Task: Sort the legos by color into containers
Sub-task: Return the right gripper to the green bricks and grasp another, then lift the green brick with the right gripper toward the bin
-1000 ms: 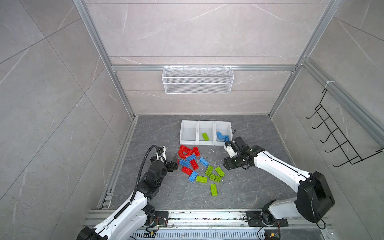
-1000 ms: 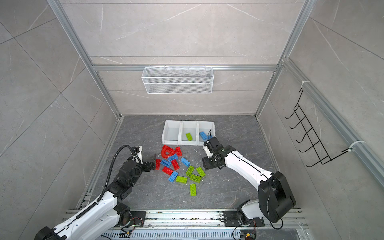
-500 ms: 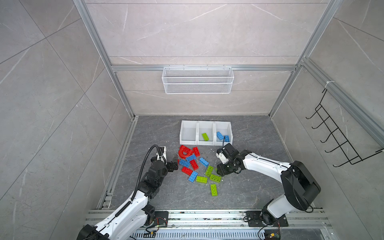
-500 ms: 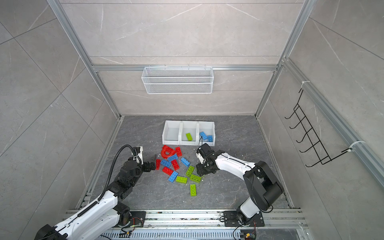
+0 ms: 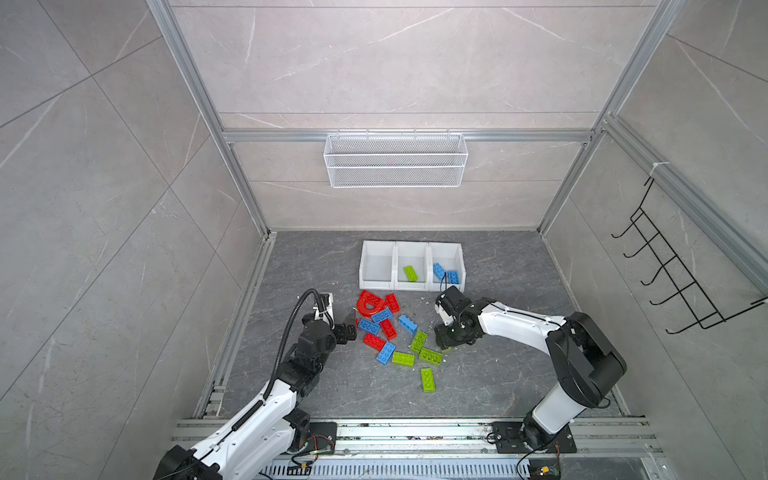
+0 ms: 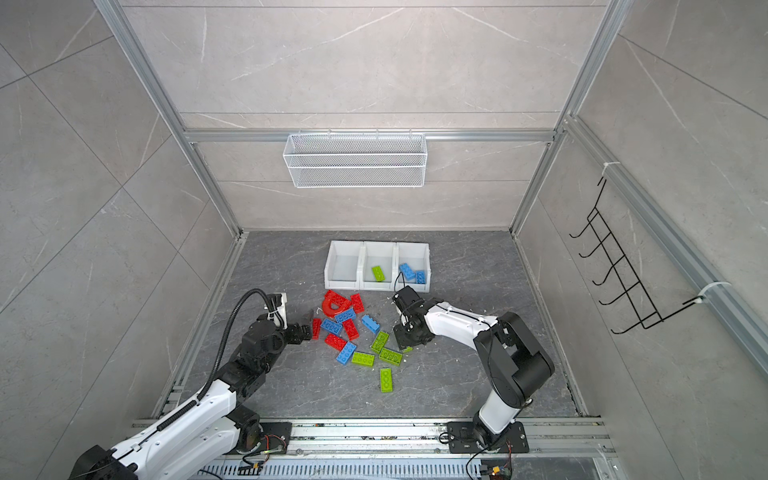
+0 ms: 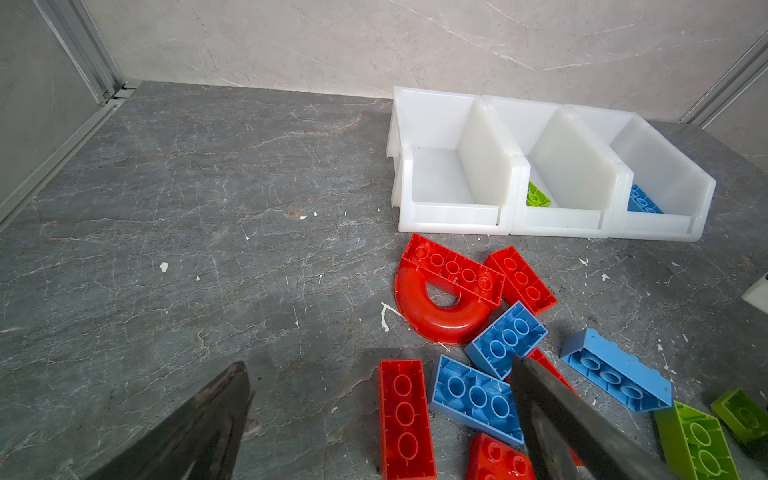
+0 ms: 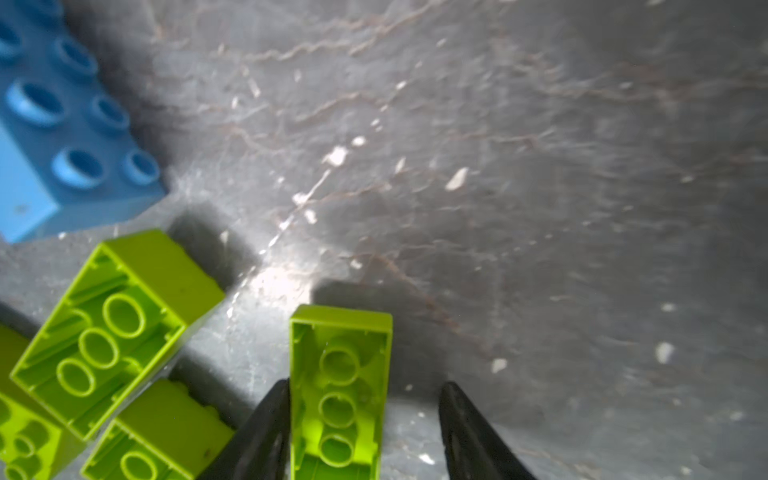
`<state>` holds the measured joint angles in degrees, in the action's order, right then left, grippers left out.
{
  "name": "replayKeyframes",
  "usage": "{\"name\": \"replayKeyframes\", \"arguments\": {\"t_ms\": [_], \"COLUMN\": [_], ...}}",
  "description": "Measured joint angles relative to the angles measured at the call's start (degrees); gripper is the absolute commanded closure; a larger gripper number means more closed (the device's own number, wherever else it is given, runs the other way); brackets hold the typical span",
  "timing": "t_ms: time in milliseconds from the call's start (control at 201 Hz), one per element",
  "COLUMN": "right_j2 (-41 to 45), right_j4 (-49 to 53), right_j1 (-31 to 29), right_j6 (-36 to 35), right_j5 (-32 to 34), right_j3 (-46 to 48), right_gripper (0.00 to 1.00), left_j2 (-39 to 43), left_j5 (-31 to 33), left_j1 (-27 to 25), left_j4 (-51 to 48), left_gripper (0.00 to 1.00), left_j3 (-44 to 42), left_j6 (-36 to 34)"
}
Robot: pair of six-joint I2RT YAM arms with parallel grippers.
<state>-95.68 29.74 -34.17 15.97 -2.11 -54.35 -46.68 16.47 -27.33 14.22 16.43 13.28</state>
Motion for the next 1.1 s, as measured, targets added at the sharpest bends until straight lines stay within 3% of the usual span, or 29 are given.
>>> {"name": "replayKeyframes", "arguments": {"t_ms": [204, 408, 746, 866, 1100], "right_j2": [3.3, 7.7, -0.5, -2.1, -3.3], "right_j4": [0.6, 0.4, 0.9, 1.0, 1.3], "right_j1": [5.1, 4.9, 3.4, 3.0, 1.9], "right_j6": [1.0, 1.2, 1.2, 1.3, 1.4], "right_j5": [0.7, 0.0, 1.3, 2.0, 2.8], "right_j3": [0.0, 0.0, -1.4, -1.8, -3.5], "right_gripper": [0.39, 0.38, 0.41, 0.5, 0.81], "left_j2": [0.3, 0.5, 0.7, 0.8, 1.5], "left_j5": [0.0, 0.0, 0.0, 0.0, 0.2], "left_j1": [0.0, 0.0, 0.0, 0.0, 0.0], "left_j4": [-0.3, -0.7, -0.9, -0.9, -1.0], "left_gripper": [0.0, 0.0, 0.0, 0.0, 0.0], "left_j3": [0.0, 0.0, 0.0, 0.0, 0.0], "left_j6": [0.0, 0.0, 0.0, 0.0, 0.0]}}
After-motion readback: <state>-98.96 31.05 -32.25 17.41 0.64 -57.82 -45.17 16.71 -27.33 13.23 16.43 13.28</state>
